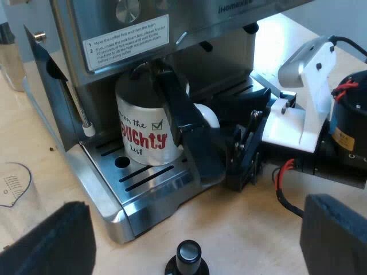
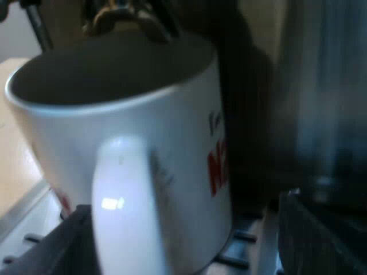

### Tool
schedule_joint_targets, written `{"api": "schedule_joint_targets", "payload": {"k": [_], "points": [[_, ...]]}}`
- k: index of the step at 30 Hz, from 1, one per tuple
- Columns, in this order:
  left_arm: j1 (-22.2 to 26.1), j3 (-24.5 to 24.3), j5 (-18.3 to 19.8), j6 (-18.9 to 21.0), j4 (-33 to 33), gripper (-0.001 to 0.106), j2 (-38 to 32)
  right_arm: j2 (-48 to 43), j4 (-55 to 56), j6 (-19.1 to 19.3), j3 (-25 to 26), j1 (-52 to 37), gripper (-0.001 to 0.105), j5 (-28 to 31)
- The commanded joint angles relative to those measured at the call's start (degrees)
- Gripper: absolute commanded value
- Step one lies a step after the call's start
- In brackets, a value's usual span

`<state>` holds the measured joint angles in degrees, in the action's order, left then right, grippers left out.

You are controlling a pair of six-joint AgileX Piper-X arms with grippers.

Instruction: Remove mug from coffee machine

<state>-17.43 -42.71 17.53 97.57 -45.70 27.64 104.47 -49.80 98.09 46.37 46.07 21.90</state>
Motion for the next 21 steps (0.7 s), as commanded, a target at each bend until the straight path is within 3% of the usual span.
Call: {"api": "schedule_joint_targets", "payload": {"k": [1,6,21], "points": [[-0.40,-0.48,0.29,-0.07,0.60,0.087,-0.01,-0.06,2.57,0.79,0.33,-0.11,0.064,-1.62],[-0.40,-0.48,0.29,-0.07,0.60,0.087,-0.01,0.08,2.43,0.79,0.48,-0.11,0.063,-4.11],[-0.40,-0.48,0.29,-0.07,0.60,0.087,-0.01,0.69,2.43,1.10,2.65,-1.21,0.058,-4.15]]}}
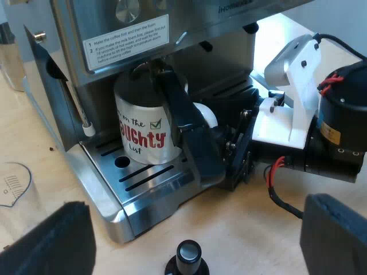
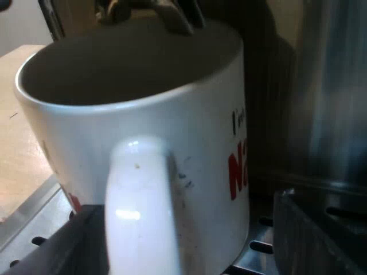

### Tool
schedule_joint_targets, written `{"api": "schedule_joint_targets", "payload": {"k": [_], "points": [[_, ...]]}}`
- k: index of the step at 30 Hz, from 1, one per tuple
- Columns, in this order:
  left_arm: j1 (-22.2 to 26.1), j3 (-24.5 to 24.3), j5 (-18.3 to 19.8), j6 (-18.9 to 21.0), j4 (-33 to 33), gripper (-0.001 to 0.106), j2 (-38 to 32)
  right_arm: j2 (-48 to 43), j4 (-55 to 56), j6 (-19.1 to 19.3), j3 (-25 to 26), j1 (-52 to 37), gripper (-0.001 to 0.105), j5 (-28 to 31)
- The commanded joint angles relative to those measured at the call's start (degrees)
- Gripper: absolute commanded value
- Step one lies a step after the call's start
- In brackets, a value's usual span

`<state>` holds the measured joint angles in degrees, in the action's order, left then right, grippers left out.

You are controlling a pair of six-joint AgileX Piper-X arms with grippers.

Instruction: Remove mug from coffee machine

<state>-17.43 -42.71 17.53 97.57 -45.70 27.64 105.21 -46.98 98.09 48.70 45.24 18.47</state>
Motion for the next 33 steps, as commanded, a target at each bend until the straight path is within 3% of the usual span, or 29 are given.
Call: {"api": "schedule_joint_targets", "payload": {"k": [1,12,23,33], "points": [[-0.40,-0.48,0.29,-0.07,0.60,0.087,-0.01,-0.04,-0.39,1.10,0.32,-0.38,0.058,-0.72],[-0.40,-0.48,0.29,-0.07,0.60,0.087,-0.01,-0.04,-0.39,1.10,0.32,-0.38,0.001,-2.47],[-0.40,-0.48,0.29,-0.07,0.60,0.087,-0.01,-1.98,-0.08,1.10,0.32,-0.25,0.000,-2.47],[-0.40,-0.48,0.29,-0.07,0.60,0.087,-0.01,-6.80,9.61,1.10,0.32,1.11,0.000,-2.47]]}}
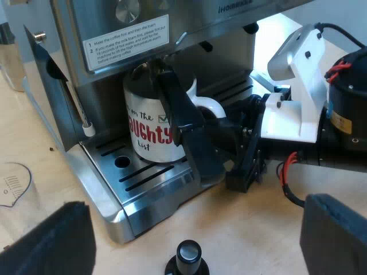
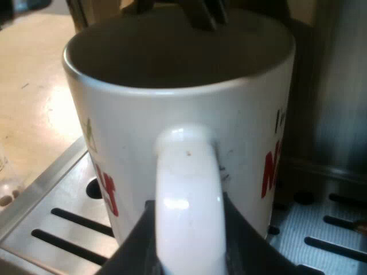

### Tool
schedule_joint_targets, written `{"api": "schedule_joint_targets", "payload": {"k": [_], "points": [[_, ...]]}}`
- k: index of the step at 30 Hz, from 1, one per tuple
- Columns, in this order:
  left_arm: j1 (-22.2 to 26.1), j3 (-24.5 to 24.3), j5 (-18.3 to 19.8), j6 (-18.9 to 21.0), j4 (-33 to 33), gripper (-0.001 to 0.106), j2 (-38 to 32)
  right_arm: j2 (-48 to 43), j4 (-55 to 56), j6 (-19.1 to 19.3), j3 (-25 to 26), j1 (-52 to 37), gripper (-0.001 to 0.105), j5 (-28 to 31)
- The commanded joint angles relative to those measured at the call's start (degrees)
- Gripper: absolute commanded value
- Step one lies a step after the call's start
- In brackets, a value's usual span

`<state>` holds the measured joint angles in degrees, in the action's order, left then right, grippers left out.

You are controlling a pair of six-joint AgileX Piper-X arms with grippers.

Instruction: Remove mug from coffee machine

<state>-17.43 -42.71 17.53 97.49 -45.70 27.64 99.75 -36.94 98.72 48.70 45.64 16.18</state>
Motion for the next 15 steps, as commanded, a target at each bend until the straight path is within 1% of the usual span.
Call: {"api": "schedule_joint_targets", "payload": {"k": [1,4,7,15], "points": [[-0.40,-0.48,0.29,0.01,0.60,0.087,-0.01,-1.35,-0.43,0.46,0.32,0.91,0.000,-0.18],[-0.40,-0.48,0.29,0.01,0.60,0.087,-0.01,-1.49,-0.43,0.46,0.32,2.12,0.000,-0.05],[-0.40,-0.48,0.29,0.01,0.60,0.087,-0.01,-1.49,-0.43,0.46,-0.24,3.36,0.000,1.29],[-0.40,-0.48,0.29,0.01,0.60,0.087,-0.01,-3.16,-0.53,0.46,-3.97,5.50,0.000,7.24]]}}
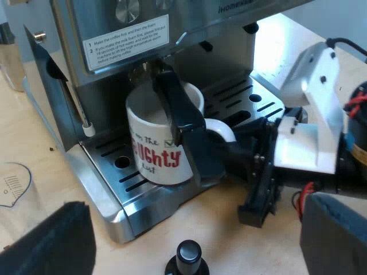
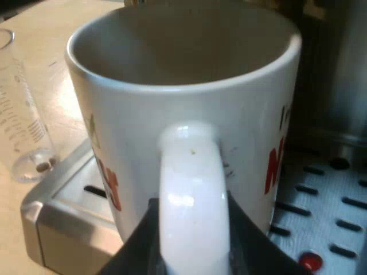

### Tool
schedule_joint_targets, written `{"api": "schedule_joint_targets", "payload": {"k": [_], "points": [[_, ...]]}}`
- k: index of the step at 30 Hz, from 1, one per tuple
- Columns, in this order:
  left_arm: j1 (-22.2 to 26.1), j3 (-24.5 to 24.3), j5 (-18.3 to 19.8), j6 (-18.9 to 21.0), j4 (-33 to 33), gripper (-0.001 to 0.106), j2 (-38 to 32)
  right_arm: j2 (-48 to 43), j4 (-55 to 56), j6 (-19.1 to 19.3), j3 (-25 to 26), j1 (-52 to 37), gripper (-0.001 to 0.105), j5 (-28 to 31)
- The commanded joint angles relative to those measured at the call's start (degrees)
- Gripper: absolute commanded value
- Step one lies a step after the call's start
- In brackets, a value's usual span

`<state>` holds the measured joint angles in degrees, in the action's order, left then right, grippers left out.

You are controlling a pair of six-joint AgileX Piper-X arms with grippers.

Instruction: Remove mug from coffee machine

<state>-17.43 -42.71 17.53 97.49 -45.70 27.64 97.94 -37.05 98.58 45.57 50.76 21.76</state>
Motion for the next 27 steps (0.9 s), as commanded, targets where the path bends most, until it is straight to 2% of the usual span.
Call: {"api": "schedule_joint_targets", "payload": {"k": [1,9,14,17,27], "points": [[-0.40,-0.48,0.29,0.01,0.60,0.087,-0.01,-1.56,-0.42,0.60,-1.15,0.48,0.000,1.67],[-0.40,-0.48,0.46,0.01,0.60,0.087,-0.01,-7.05,-0.42,0.60,-6.02,0.79,0.000,1.99],[-0.40,-0.48,4.61,0.01,0.40,0.087,-0.01,-11.21,-0.42,0.60,-9.17,0.93,0.000,3.13],[-0.78,-0.48,5.10,0.01,0.20,0.087,-0.01,-13.10,-0.42,0.60,-10.44,0.93,0.000,3.38],[-7.43,-0.48,5.49,0.01,-0.42,0.087,-0.01,-21.86,4.00,0.60,-14.31,1.23,0.000,3.76]]}}
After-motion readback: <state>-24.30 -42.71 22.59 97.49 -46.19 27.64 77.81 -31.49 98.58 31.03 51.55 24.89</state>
